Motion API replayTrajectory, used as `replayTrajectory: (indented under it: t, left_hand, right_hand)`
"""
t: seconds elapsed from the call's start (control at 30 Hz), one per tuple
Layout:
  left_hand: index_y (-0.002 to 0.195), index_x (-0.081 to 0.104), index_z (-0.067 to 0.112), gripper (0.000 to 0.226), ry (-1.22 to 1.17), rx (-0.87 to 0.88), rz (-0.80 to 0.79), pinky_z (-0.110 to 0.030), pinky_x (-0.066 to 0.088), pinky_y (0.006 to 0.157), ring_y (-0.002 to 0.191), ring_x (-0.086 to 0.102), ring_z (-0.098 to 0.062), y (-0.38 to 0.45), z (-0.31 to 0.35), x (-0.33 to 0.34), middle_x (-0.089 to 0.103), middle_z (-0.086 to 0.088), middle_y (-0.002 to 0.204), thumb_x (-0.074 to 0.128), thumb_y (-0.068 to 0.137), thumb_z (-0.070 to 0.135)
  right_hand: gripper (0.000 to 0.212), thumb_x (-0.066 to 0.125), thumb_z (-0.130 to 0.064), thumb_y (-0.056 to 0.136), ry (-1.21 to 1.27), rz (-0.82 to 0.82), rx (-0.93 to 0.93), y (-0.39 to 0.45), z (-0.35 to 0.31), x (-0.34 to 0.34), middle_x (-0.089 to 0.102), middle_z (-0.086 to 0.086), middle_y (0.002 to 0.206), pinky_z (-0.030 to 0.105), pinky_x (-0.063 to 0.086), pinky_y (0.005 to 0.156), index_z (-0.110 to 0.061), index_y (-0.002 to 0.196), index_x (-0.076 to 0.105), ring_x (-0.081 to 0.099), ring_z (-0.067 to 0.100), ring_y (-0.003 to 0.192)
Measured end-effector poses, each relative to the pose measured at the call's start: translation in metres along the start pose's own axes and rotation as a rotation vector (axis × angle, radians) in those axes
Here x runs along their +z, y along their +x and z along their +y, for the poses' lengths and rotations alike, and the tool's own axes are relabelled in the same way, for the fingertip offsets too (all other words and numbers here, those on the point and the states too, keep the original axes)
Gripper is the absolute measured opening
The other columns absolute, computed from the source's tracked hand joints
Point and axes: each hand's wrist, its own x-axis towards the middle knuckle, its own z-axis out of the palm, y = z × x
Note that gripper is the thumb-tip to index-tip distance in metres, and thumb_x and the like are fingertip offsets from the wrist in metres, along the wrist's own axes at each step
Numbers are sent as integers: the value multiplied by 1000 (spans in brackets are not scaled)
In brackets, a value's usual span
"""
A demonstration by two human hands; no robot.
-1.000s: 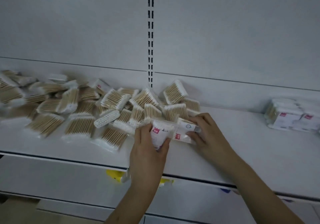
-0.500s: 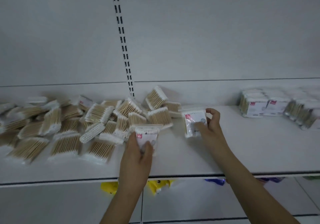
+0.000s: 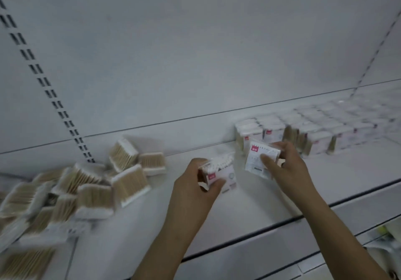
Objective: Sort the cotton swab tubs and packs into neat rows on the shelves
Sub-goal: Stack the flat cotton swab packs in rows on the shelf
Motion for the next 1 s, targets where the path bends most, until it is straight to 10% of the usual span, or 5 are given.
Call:
replayTrajectory:
  t: [0.3, 0.57, 1.0]
  left_hand:
    - [119, 52, 40, 33, 138, 146, -103, -17, 52, 73, 86, 61, 1, 69, 25, 69, 61, 20, 102, 68, 92, 28]
    - [114, 55, 34, 31, 223, 267, -84, -7, 43, 71, 94, 53, 1, 99, 21, 107, 48, 15, 106, 68, 90, 19]
    - [111, 37, 25, 49, 152, -78, -48, -9, 44, 64, 93, 61, -14, 120, -2, 136, 62, -1, 111, 75, 82, 15]
  right_hand:
    - [26, 65, -29, 93, -326, 16, -164, 54, 8, -60, 58, -14, 89, 15, 37, 54, -28, 106, 43, 58, -2, 73]
    - [32, 53, -21, 101, -486, -152, -453, 96, 25, -72, 51, -15, 125, 18, 40, 86, -23, 133, 50, 47, -1, 107]
    - [29, 81, -6, 72, -877, -168, -679, 139, 41, -60, 64, -4, 90, 30, 39, 70, -19, 93, 65, 59, 23, 80]
